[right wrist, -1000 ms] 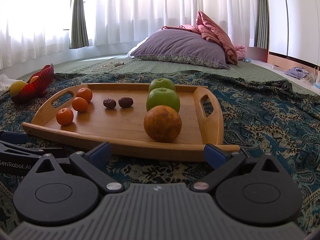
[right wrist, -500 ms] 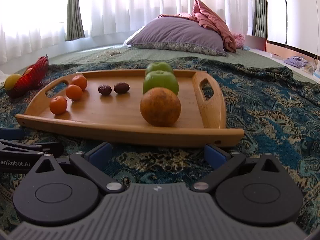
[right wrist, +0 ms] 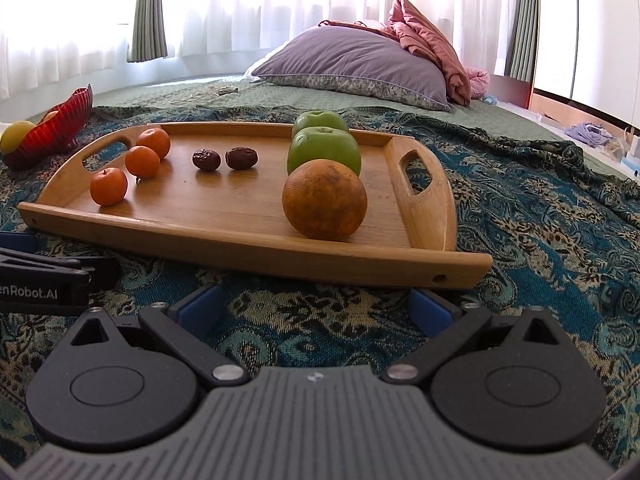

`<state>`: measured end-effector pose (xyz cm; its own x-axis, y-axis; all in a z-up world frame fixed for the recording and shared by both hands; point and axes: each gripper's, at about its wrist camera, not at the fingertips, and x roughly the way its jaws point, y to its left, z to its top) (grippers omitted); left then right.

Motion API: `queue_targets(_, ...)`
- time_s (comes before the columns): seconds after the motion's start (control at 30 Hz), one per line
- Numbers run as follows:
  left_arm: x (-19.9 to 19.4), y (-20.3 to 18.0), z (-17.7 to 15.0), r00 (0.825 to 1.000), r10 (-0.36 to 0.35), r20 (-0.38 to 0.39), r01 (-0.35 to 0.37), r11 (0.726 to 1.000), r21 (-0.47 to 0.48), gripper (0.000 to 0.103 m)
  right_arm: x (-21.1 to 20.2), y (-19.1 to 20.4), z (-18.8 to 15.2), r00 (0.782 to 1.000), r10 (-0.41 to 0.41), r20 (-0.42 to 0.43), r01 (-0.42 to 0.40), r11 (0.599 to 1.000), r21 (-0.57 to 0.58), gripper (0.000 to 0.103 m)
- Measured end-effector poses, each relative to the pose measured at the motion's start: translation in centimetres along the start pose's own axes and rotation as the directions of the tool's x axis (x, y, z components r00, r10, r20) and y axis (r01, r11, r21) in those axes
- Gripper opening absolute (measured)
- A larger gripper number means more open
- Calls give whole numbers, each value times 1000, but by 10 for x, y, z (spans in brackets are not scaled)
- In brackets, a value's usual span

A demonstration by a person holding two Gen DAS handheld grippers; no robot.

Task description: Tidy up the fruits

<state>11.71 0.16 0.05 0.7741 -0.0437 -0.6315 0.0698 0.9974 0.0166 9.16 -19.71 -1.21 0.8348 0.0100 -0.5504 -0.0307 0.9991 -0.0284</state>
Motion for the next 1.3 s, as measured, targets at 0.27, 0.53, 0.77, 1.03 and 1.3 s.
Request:
queue_targets(0.27,1,0,-1,1000,-2,0,2,1000,-2,103,0,0,0,1000,-1,-1,1,1000,-1,103)
queue_targets(0.53,2,0,0,1000,3,-3,-3,1000,5,103,0,0,0,1000,-1,0,1,1000,-1,103)
queue_targets(0.77,1,-2,-1,1000,2,-2,-2,1000,3,103,-1,0,0,1000,-3,0,3,1000,-2,103)
queue_targets(1.03,1,-1,-1,1000,3,-2,-3,1000,4,103,-1,0,0,1000,-4,0,4,1000,-3,103)
queue_targets(1.3,1,-1,-1,1000,3,-1,-3,1000,4,103,-1,0,0,1000,-4,0,4,1000,-3,103)
